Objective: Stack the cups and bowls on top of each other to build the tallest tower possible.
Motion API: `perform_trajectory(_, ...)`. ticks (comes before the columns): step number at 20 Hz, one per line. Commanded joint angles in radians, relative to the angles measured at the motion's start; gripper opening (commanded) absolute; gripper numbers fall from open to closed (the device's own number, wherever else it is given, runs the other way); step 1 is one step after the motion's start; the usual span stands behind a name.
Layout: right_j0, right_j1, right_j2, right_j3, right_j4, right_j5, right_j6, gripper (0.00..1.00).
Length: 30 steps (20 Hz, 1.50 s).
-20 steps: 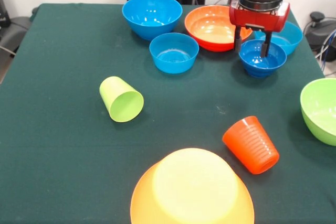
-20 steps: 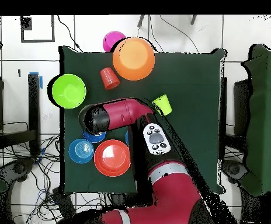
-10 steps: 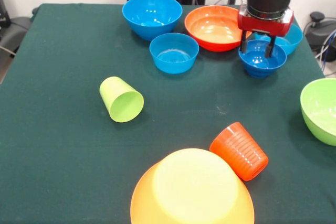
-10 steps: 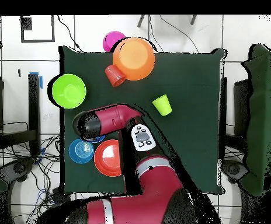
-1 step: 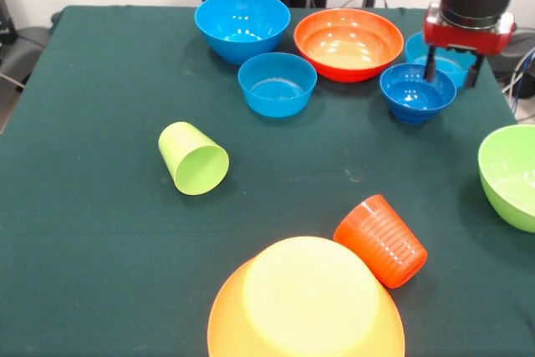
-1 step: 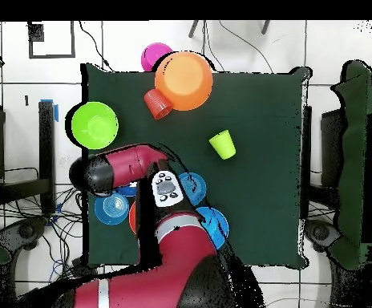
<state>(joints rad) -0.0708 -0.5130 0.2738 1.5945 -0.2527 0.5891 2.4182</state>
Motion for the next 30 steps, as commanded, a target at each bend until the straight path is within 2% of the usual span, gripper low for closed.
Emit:
perform_trajectory(1,0.007,0.007,-0.012,-0.119,0.06,0.061,0.096,1.0)
perform_trajectory(10,0.001,-0.011,-0.032,-0.12,0.075,0.055,0.048,1.0)
perform_trajectory(13,-0.008,-0.008,-0.03,-0.138,0.072,0.08,0.019,1.0)
perform_trajectory(16,-0.006,-0.033,-0.044,-0.165,0.086,0.151,0.023,1.0)
perform_trajectory(24,0.01,-0.044,-0.063,-0.284,0.091,0.27,0.036,1.0)
perform_trajectory(27,0.014,-0.031,-0.076,-0.353,0.086,0.3,0.055,1.0)
perform_trajectory(30,-0.002,-0.005,-0.07,-0.428,0.084,0.341,0.032,1.0)
